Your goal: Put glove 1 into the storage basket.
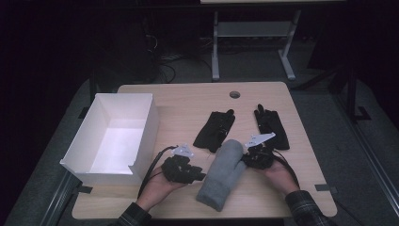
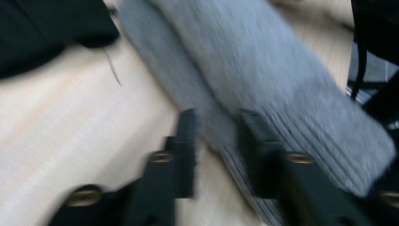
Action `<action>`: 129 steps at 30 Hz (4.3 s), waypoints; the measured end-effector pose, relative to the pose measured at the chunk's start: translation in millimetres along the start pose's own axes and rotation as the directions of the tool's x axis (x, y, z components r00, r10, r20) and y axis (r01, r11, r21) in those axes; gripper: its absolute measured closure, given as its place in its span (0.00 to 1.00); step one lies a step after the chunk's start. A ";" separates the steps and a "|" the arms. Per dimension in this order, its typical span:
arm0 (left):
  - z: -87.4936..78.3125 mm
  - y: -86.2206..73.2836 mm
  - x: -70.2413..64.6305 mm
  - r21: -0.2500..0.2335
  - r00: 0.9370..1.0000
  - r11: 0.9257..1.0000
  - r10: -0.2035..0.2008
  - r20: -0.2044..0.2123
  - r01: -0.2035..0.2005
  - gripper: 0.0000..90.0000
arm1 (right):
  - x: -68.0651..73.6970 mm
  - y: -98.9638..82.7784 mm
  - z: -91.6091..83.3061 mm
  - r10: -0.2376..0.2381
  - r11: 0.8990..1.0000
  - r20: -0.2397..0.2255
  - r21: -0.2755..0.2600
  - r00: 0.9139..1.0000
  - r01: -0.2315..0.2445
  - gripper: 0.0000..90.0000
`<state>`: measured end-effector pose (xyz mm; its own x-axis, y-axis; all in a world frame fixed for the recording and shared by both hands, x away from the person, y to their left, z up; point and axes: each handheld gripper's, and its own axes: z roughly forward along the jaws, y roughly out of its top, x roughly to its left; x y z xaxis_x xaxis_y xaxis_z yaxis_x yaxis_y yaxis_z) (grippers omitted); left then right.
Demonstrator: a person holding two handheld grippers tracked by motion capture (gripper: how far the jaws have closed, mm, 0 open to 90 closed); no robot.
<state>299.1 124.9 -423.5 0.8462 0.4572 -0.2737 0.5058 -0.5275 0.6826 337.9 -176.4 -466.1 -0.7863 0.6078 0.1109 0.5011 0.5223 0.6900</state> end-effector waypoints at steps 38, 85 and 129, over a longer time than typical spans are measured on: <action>84.4 32.7 10.9 0.076 1.000 0.997 0.031 -0.003 -0.031 0.14 | -3.3 -18.6 -10.9 0.004 1.000 0.112 0.007 0.994 -0.004 0.44; -2.9 57.3 14.7 -0.044 0.992 0.998 -0.041 0.119 0.046 0.80 | -2.7 -24.2 -2.5 0.004 0.999 0.098 -0.053 0.995 0.001 0.18; -240.4 85.4 75.8 -0.216 0.968 0.965 -0.184 -0.172 0.145 0.80 | -2.4 -24.1 -2.2 0.010 0.999 0.105 -0.049 0.994 -0.005 0.16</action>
<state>366.1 286.7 -223.1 0.6970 0.6626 -0.2743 0.5752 -0.2881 0.7656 326.9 -191.8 -481.4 -0.7389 0.6725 0.0421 0.4865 0.4892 0.7238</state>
